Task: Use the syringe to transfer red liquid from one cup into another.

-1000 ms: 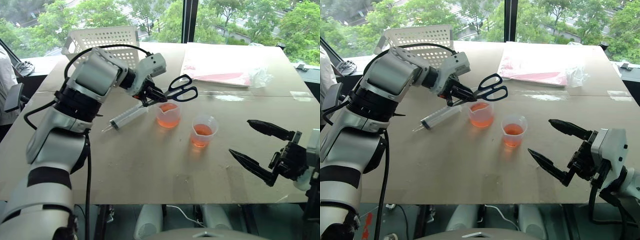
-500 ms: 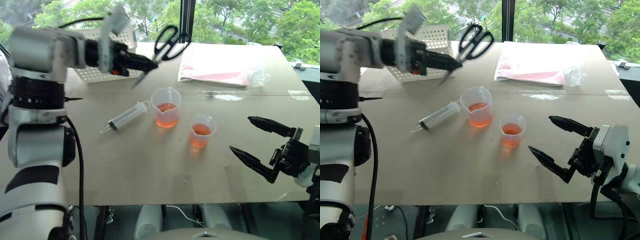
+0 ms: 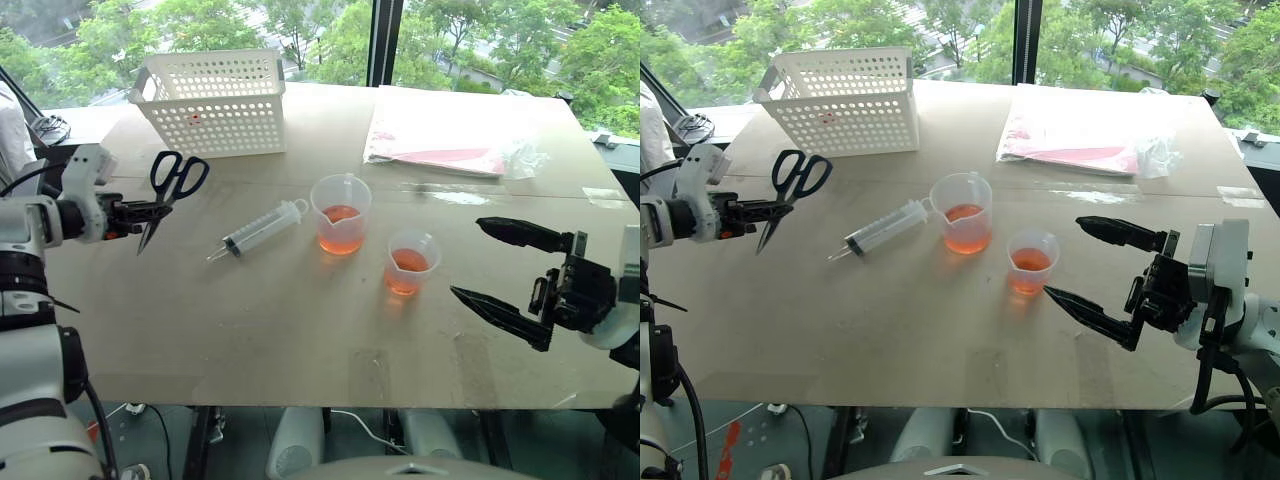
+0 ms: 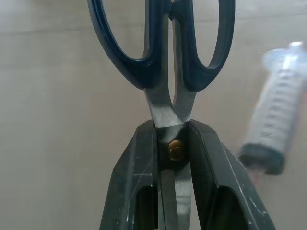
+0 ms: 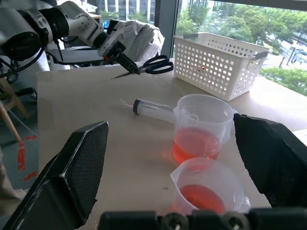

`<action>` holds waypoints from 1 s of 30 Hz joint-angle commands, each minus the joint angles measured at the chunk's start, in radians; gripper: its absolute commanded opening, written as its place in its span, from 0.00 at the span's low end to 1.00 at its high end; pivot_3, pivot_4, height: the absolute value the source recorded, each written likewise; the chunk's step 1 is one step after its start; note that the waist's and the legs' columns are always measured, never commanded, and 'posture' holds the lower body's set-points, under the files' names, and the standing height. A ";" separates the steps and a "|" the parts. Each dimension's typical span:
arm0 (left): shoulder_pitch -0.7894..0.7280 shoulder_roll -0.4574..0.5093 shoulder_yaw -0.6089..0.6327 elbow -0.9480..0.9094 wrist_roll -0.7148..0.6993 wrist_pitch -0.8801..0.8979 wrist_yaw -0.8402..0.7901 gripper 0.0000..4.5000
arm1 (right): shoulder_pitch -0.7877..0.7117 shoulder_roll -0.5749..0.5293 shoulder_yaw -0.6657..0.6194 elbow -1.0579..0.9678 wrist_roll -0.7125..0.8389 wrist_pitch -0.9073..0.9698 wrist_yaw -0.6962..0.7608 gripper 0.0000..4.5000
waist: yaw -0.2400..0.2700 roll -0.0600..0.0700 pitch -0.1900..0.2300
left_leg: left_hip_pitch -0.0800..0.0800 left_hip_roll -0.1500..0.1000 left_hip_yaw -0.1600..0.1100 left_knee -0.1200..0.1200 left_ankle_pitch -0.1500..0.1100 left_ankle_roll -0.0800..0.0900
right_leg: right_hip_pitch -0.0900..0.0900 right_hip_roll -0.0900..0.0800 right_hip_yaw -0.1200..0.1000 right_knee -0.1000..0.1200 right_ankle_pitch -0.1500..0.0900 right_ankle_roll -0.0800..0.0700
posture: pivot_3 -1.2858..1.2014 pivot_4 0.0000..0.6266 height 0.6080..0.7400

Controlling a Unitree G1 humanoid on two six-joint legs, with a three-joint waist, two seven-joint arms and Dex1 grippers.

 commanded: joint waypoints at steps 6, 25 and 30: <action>-0.053 0.001 -0.025 0.180 0.083 -0.123 -0.009 0.31 | -0.039 -0.083 -0.023 -0.034 0.076 0.025 0.019 1.00 | -0.006 0.000 0.000 | 0.000 0.000 0.000 0.000 0.000 0.000 | 0.000 0.000 -0.001 0.001 0.000 0.000 | 0.52 0.24 1.00; 0.296 -0.292 0.407 -0.986 -0.370 0.256 0.256 0.99 | -0.155 -0.097 0.064 0.079 0.030 0.037 0.039 1.00 | -0.009 0.001 -0.001 | 0.002 0.005 -0.002 0.004 0.000 0.000 | 0.002 -0.001 0.000 0.004 0.000 0.000 | 0.52 0.24 1.00; 0.300 -0.371 0.367 -1.039 -0.380 0.289 0.383 0.99 | -0.194 -0.084 0.119 0.084 -0.051 0.051 -0.012 1.00 | -0.020 0.001 0.000 | 0.002 0.002 0.000 0.006 0.000 0.000 | 0.001 0.002 0.002 0.005 0.003 0.004 | 0.52 0.24 1.00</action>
